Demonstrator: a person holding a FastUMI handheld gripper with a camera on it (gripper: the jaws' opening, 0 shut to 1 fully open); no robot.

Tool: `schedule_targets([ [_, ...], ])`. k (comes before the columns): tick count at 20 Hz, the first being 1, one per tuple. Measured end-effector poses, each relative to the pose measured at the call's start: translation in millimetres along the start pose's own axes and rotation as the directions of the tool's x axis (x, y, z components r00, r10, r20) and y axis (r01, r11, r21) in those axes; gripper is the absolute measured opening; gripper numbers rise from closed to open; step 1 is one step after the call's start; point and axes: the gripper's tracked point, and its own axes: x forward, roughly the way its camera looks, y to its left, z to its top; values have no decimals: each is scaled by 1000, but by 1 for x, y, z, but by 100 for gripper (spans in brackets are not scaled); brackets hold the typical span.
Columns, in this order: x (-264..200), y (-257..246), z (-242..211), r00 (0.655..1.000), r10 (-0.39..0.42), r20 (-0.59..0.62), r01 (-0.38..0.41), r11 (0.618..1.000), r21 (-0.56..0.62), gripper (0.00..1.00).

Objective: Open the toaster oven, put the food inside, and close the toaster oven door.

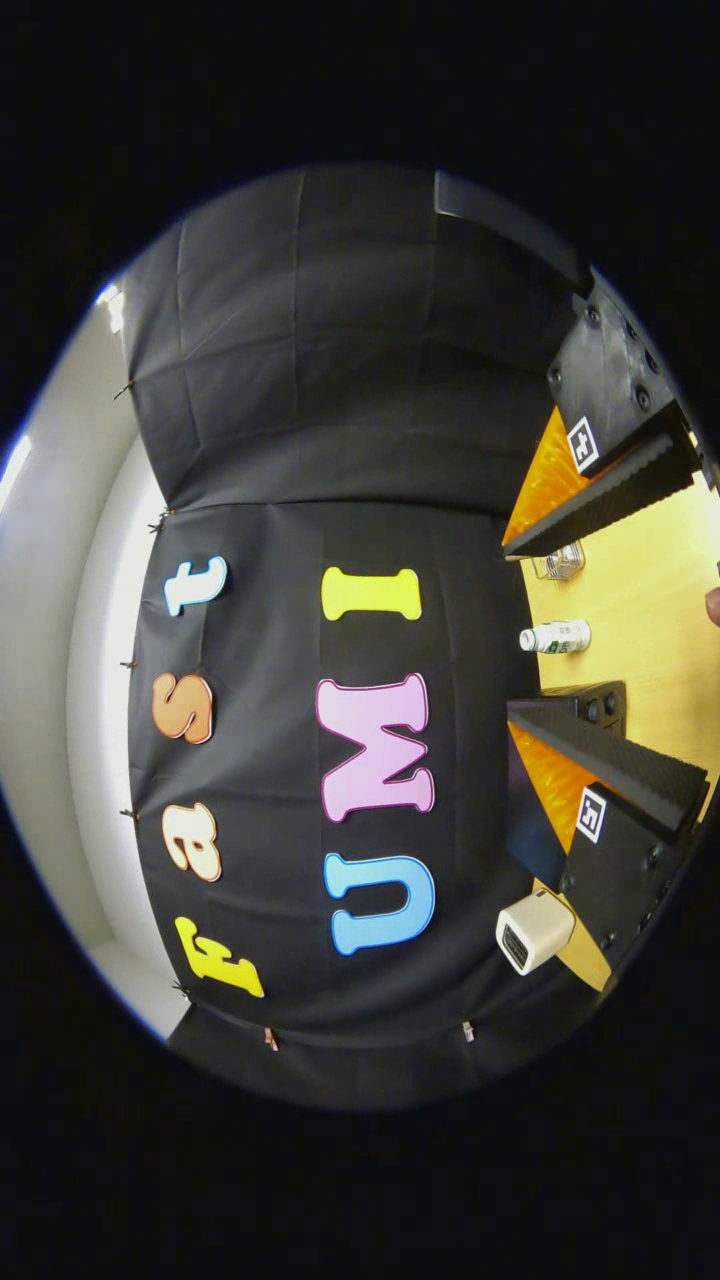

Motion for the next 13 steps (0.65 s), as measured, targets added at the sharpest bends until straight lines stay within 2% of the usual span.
schedule_targets([
  [4,-1,-4,11,999,10,32,-10,1000,28,98],
  [13,2,8,7,999,32,36,-32,999,-5,97],
])
